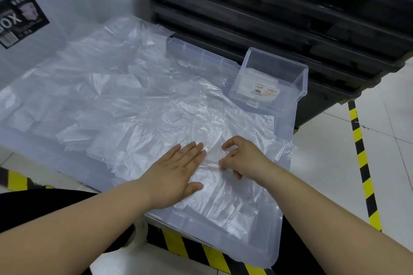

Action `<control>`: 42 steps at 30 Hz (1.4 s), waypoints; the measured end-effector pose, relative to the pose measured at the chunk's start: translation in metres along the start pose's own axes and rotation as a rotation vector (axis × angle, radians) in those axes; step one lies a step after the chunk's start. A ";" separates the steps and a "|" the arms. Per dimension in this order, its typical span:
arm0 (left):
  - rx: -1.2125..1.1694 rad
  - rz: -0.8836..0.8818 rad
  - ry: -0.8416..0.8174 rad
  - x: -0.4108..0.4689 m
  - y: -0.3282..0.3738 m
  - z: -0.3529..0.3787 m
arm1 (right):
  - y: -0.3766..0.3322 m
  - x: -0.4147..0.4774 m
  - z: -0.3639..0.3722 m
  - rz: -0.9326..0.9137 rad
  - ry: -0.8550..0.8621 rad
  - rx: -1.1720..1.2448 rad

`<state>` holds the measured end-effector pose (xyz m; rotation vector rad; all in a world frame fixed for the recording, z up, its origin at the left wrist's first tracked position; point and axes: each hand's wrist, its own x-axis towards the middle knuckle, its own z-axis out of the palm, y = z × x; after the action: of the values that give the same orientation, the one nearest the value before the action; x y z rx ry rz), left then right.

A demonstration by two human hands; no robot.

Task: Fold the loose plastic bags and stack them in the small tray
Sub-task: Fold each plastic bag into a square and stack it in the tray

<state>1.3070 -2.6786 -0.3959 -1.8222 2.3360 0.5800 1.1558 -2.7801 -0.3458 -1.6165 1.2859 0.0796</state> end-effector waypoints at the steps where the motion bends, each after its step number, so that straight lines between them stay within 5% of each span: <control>1: 0.013 0.013 0.012 0.000 0.000 -0.001 | 0.002 0.000 -0.001 -0.055 0.047 -0.118; 5: 0.050 0.002 0.037 0.001 0.003 -0.001 | 0.013 -0.004 0.010 -0.581 0.302 -0.692; 8: 0.097 -0.034 0.176 0.002 0.001 0.001 | 0.020 0.001 0.023 -0.830 0.405 -0.830; 16: -0.107 -0.082 0.259 0.003 0.002 -0.013 | 0.013 0.007 0.034 -0.735 0.450 -0.812; 27: -0.223 -0.033 0.513 0.008 -0.010 -0.007 | 0.012 -0.001 0.011 -0.497 0.201 -0.264; 34: -0.746 -0.314 0.466 0.006 -0.003 -0.021 | 0.008 0.000 0.004 -0.403 0.041 -0.039; 42: -0.961 -0.428 0.431 0.015 0.001 -0.029 | 0.005 0.013 0.010 -0.282 0.197 0.015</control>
<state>1.3056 -2.7029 -0.3742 -2.9864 1.8536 1.5414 1.1625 -2.7808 -0.3618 -1.8112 1.1876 -0.2679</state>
